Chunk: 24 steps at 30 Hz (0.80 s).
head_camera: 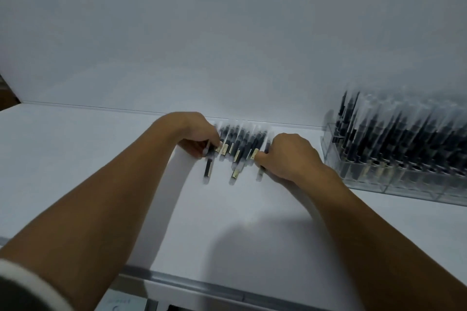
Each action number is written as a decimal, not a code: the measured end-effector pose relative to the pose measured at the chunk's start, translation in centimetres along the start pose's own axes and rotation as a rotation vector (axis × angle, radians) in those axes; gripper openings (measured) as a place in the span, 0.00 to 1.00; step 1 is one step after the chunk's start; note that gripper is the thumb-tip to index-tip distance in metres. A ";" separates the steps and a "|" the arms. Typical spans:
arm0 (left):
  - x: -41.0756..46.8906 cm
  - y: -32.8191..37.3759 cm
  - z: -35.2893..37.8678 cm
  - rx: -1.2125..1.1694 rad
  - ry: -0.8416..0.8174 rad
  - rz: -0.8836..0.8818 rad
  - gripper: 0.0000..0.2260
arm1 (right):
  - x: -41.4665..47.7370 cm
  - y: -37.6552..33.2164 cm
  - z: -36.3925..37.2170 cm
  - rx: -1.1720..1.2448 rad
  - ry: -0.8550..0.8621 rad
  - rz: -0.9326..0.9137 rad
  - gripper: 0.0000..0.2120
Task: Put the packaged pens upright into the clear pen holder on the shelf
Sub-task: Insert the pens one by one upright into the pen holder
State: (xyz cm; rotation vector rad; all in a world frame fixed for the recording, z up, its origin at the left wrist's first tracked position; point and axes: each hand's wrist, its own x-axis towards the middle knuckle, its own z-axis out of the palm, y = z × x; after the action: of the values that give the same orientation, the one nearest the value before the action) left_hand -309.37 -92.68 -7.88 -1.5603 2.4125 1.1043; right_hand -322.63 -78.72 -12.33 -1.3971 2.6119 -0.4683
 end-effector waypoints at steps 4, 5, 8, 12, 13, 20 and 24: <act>0.6 0.1 -0.1 -0.033 -0.008 -0.014 0.08 | -0.2 0.3 -0.1 0.075 -0.002 0.013 0.18; 0.8 -0.2 -0.1 -0.070 -0.006 -0.015 0.07 | -0.2 0.3 -0.2 0.080 -0.003 0.010 0.18; 0.9 -1.3 0.0 -0.225 -0.020 -0.016 0.05 | -0.3 0.3 -0.1 0.136 -0.011 0.020 0.17; 0.0 -2.3 0.0 -0.386 0.017 0.027 0.08 | -0.5 0.7 -0.2 0.267 -0.008 0.040 0.14; -0.4 -2.4 -0.1 -0.431 0.045 0.055 0.08 | -0.7 0.7 -0.3 0.294 -0.005 0.033 0.14; -5.1 -2.1 1.2 -0.567 0.182 0.379 0.10 | -3.1 -0.7 -2.4 0.671 0.111 -0.078 0.07; -8.0 -0.9 3.7 -0.680 0.236 0.526 0.08 | -5.6 -0.1 -4.6 0.675 0.125 -0.181 0.02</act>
State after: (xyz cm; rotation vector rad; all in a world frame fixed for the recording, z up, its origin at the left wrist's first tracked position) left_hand -305.90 -84.53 -7.81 -1.2371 2.8847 2.1251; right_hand -320.67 -73.24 -8.06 -1.3752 2.0829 -1.3416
